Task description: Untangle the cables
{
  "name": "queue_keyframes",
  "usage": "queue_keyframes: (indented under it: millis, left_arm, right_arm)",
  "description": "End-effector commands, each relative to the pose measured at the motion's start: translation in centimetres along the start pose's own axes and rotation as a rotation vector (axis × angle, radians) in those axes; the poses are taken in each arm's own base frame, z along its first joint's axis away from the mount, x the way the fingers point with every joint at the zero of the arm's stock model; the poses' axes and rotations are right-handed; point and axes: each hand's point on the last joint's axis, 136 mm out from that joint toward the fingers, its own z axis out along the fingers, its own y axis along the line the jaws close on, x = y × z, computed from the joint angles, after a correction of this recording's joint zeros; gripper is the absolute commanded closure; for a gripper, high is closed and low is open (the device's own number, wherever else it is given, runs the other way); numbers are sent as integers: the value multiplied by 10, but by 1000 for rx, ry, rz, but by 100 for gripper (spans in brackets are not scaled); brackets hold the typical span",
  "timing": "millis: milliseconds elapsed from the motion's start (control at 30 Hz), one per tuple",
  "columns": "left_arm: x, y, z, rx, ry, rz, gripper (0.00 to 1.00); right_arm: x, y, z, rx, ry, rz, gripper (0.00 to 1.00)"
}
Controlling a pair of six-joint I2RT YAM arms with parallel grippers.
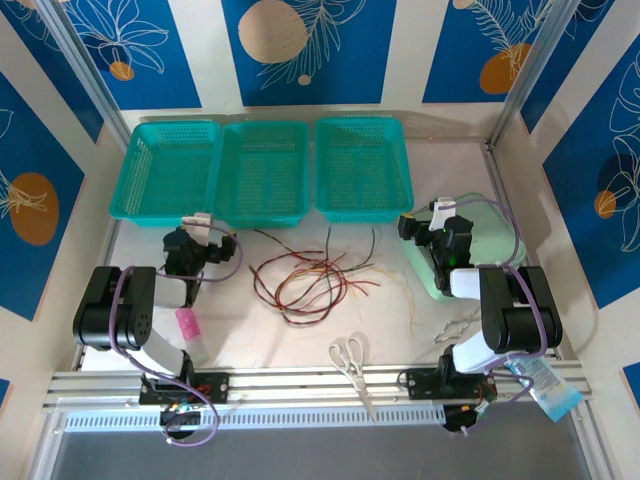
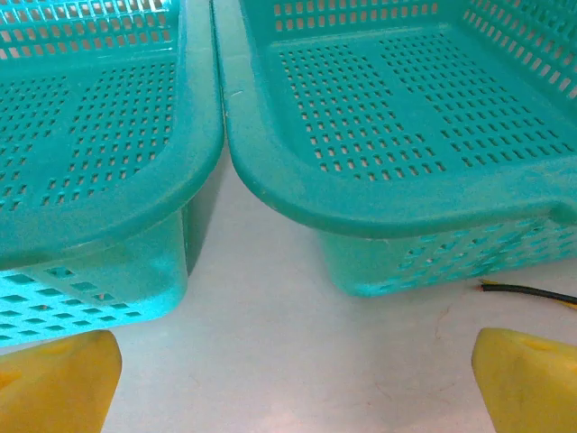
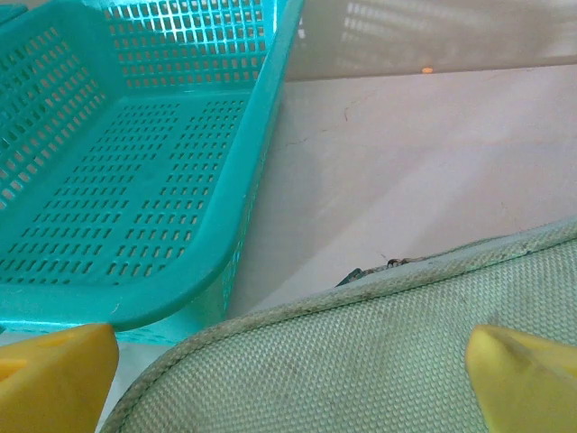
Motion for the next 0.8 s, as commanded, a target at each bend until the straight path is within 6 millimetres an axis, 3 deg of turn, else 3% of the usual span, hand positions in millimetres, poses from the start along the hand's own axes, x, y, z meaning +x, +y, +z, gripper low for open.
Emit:
queue_keyframes:
  millis: [0, 767]
  left_arm:
    - [-12, -3, 0, 20, -39, -4, 1]
    - [-12, 10, 0, -53, -36, -31, 1]
  right_arm:
    - [13, -1, 0, 0, 39, 16, 1]
    - [14, -1, 0, -2, 40, 16, 1]
